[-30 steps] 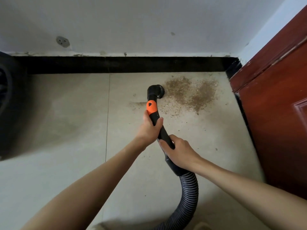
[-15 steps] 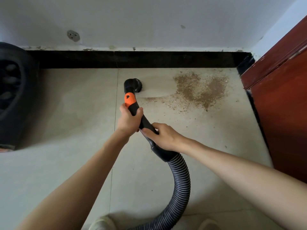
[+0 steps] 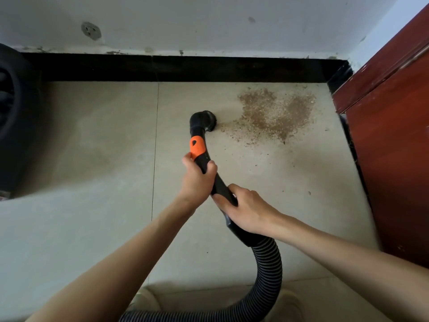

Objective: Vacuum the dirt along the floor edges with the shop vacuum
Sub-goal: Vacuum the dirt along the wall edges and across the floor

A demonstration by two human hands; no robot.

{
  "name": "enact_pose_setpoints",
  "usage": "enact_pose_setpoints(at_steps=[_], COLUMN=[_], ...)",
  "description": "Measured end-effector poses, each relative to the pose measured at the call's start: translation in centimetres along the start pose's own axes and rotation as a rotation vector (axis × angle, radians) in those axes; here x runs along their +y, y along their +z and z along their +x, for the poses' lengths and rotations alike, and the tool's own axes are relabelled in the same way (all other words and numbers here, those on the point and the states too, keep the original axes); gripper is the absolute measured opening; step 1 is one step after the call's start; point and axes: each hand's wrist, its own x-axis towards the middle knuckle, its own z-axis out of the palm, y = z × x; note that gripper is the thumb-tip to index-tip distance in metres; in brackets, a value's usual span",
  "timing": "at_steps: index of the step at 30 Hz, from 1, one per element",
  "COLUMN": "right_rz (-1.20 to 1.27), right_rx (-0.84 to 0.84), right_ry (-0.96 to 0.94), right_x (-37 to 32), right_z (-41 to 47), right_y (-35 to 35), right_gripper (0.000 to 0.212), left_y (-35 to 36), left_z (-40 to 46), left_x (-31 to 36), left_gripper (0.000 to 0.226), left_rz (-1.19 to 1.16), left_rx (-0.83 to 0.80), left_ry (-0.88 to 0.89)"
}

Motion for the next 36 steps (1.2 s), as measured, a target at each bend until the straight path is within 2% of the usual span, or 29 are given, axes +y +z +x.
enact_pose_setpoints(at_steps=[7, 11, 17, 20, 25, 36], right_rz=[0.09, 0.106, 0.065, 0.029, -0.037, 0.081], right_rx=[0.138, 0.146, 0.015, -0.077, -0.146, 0.045], right_ry=[0.112, 0.103, -0.025, -0.075, -0.094, 0.049], right_x=[1.1, 1.0, -0.8, -1.9, -2.2, 1.6], right_z=[-0.8, -0.4, 1.1, 1.7, 0.9, -3.4], right_y=[-1.0, -1.2, -0.8, 0.1, 1.0, -0.3], right_gripper=[0.036, 0.035, 0.034, 0.033, 0.033, 0.035], left_y=[2.6, 2.8, -0.4, -2.4, -3.5, 2.1], left_z=[1.2, 1.6, 1.4, 0.8, -0.8, -2.0], left_x=[1.8, 2.2, 0.7, -0.4, -2.0, -0.4], left_gripper=[0.051, 0.052, 0.046, 0.037, 0.03, 0.038], left_rz=[0.106, 0.099, 0.068, 0.027, -0.009, 0.063], left_rx=[-0.163, -0.169, 0.035, 0.132, 0.2, -0.082], left_ry=[0.024, 0.026, 0.031, 0.016, -0.008, 0.03])
